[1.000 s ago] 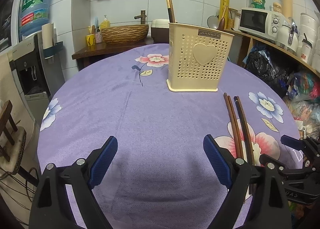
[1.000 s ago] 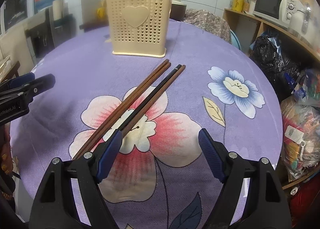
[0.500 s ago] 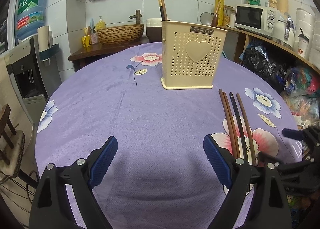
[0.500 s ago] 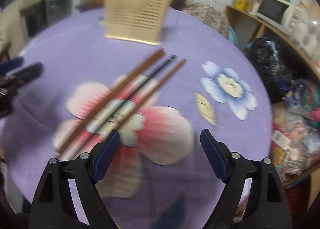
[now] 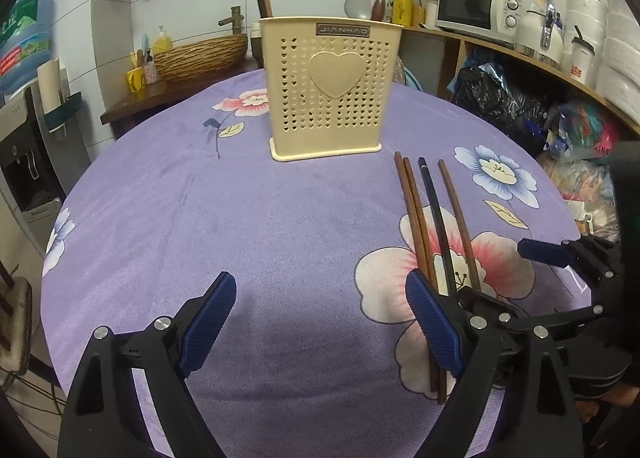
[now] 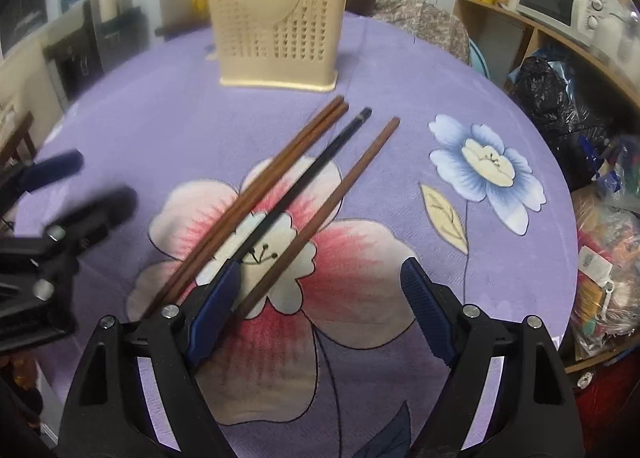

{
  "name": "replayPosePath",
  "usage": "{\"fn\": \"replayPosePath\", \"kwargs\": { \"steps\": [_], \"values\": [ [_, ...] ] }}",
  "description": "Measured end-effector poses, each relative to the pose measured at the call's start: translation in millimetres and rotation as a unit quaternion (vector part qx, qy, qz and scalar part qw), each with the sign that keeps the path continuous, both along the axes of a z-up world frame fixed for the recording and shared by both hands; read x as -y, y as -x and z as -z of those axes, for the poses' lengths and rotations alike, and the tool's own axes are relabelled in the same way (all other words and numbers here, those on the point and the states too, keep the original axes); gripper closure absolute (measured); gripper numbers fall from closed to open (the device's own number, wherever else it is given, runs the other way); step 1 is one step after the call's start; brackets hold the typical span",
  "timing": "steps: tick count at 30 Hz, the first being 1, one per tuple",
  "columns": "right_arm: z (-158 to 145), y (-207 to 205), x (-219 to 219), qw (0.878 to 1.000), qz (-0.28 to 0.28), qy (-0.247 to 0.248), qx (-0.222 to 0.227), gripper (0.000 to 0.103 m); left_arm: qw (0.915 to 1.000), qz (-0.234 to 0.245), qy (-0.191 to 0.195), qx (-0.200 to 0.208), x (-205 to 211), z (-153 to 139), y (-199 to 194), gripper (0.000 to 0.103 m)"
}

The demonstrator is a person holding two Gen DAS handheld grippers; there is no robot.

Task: Organize utensils
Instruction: 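Lower both open tools over the loose chopsticks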

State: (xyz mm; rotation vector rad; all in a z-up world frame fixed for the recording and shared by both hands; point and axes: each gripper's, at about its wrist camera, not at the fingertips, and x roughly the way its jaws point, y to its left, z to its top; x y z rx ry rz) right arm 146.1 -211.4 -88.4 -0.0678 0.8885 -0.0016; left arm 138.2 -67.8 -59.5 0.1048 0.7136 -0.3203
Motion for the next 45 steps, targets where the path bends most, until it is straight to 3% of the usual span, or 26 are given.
{"fn": "replayPosePath", "kwargs": {
  "steps": [5, 9, 13, 23, 30, 35, 42, 45],
  "values": [
    [-5, 4, 16, 1.0, 0.001, 0.01, -0.017, 0.02, 1.0, -0.004, 0.0, -0.003, -5, -2, -1, 0.017],
    [-9, 11, 41, 0.998, 0.043, 0.039, -0.021, 0.02, 0.9998, 0.017, -0.002, -0.014, 5, 1, 2, 0.018],
    [-12, 17, 58, 0.998, 0.057, -0.003, -0.001, 0.02, 0.9984, 0.044, -0.004, -0.035, 19, 7, 3, 0.026],
    [-7, 16, 52, 0.999, 0.051, -0.019, 0.006, 0.02, 0.9956, 0.069, -0.032, -0.056, 37, 19, 5, 0.034],
    [-6, 17, 51, 0.998, 0.05, -0.021, 0.007, 0.02, 0.9955, 0.067, -0.029, -0.061, 31, 18, 2, 0.035],
    [-5, 15, 46, 0.999, 0.046, -0.022, 0.004, 0.02, 0.994, 0.076, -0.053, -0.059, 41, 17, -1, 0.036],
    [-5, 14, 46, 0.999, 0.045, -0.019, 0.006, 0.02, 0.9927, 0.074, -0.073, -0.061, 46, 20, -29, 0.037],
    [-5, 12, 51, 0.998, 0.05, -0.029, 0.006, 0.02, 0.9937, 0.059, -0.059, -0.075, 37, 21, -49, 0.038]
  ]
}}
